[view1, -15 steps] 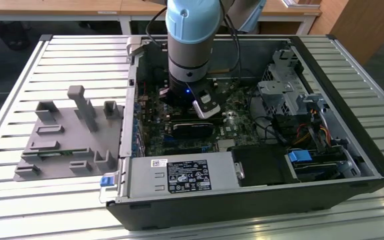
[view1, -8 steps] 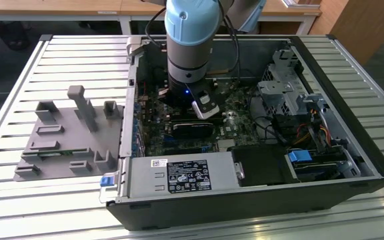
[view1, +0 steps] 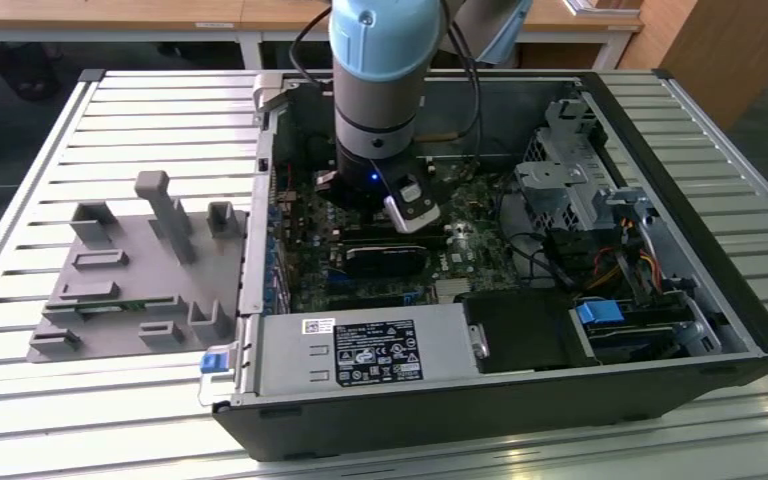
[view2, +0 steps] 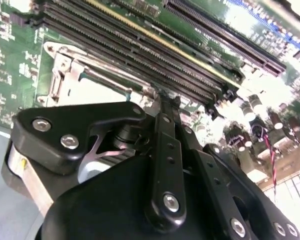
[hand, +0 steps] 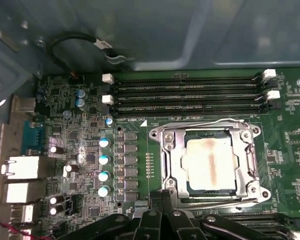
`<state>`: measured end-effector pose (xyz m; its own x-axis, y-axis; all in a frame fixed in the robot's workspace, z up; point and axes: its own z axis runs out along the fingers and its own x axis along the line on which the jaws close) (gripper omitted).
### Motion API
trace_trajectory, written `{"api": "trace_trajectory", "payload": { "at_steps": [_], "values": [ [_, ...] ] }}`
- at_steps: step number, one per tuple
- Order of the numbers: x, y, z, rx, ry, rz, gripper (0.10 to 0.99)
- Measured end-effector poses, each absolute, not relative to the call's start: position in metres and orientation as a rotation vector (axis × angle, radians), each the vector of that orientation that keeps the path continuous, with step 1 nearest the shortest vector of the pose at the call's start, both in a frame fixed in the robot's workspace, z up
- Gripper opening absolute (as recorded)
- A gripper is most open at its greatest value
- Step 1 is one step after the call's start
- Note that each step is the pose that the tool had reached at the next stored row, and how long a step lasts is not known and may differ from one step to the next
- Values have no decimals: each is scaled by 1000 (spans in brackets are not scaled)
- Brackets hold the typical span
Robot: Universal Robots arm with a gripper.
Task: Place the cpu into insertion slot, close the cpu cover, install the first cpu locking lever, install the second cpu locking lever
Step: 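Install the second cpu locking lever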
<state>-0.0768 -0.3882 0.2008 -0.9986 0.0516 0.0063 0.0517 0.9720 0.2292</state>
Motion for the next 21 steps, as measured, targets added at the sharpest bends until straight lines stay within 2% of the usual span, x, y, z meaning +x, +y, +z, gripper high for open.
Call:
{"api": "trace_trajectory", "payload": {
  "at_steps": [21],
  "values": [
    [-77,-388,216,-82,-3120,-362,106]
  ]
}}
